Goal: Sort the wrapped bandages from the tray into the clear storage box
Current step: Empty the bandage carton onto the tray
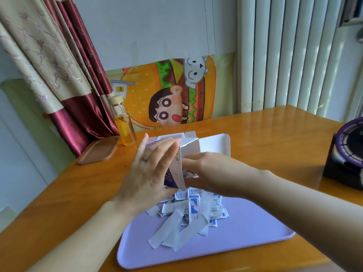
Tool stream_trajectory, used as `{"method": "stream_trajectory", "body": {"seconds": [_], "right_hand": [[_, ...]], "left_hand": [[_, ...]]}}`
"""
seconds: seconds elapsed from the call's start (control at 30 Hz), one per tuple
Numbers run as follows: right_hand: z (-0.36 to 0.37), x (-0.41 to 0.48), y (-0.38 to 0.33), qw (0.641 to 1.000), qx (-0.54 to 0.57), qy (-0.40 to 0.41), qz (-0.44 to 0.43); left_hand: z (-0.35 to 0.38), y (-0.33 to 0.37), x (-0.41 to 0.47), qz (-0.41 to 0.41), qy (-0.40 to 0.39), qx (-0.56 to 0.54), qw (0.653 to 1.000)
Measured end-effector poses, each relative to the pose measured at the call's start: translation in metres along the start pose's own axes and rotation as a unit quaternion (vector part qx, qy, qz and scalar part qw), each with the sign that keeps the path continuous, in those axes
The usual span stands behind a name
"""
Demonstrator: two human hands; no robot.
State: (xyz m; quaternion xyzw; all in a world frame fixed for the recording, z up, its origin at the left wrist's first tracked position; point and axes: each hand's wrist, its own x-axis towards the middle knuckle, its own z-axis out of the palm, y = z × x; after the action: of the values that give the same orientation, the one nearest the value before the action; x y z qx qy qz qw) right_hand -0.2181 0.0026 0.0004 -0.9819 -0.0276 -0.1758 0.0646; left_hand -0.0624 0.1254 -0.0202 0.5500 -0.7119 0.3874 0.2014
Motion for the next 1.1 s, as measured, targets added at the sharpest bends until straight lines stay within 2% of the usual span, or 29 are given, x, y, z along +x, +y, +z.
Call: {"method": "stream_trajectory", "body": {"seconds": [0.13, 0.23, 0.33, 0.47, 0.57, 0.7, 0.8, 0.97, 1.1], "right_hand": [[0.005, 0.005, -0.002, 0.999, -0.042, 0.001, -0.005], [0.012, 0.009, -0.002, 0.999, -0.025, 0.025, 0.04], [0.021, 0.012, 0.002, 0.996, -0.062, 0.029, 0.065], [0.028, 0.008, 0.008, 0.994, -0.026, 0.102, 0.003], [0.027, 0.002, 0.018, 0.991, -0.004, 0.129, 0.031], [0.034, -0.006, 0.037, 0.986, 0.042, 0.109, 0.122], [0.045, -0.009, 0.046, 0.974, 0.093, 0.084, 0.187], [0.053, -0.013, 0.051, 0.965, 0.113, -0.048, 0.231], [0.046, -0.014, 0.051, 0.968, 0.113, -0.064, 0.215]], "left_hand": [[0.001, 0.004, 0.004, 0.008, -0.002, 0.002, 1.0], [0.003, 0.005, 0.003, -0.004, -0.003, 0.0, 1.0], [0.004, 0.006, 0.0, -0.014, -0.016, 0.0, 1.0], [0.004, 0.002, -0.006, -0.025, -0.033, 0.011, 0.999], [0.005, -0.011, -0.018, -0.049, -0.061, 0.065, 0.995], [0.005, -0.031, -0.037, -0.124, -0.135, 0.15, 0.972], [0.004, -0.042, -0.047, -0.135, -0.152, 0.185, 0.961], [0.001, -0.048, -0.049, -0.099, -0.135, 0.222, 0.961], [0.002, -0.047, -0.047, -0.067, -0.071, 0.202, 0.974]]}}
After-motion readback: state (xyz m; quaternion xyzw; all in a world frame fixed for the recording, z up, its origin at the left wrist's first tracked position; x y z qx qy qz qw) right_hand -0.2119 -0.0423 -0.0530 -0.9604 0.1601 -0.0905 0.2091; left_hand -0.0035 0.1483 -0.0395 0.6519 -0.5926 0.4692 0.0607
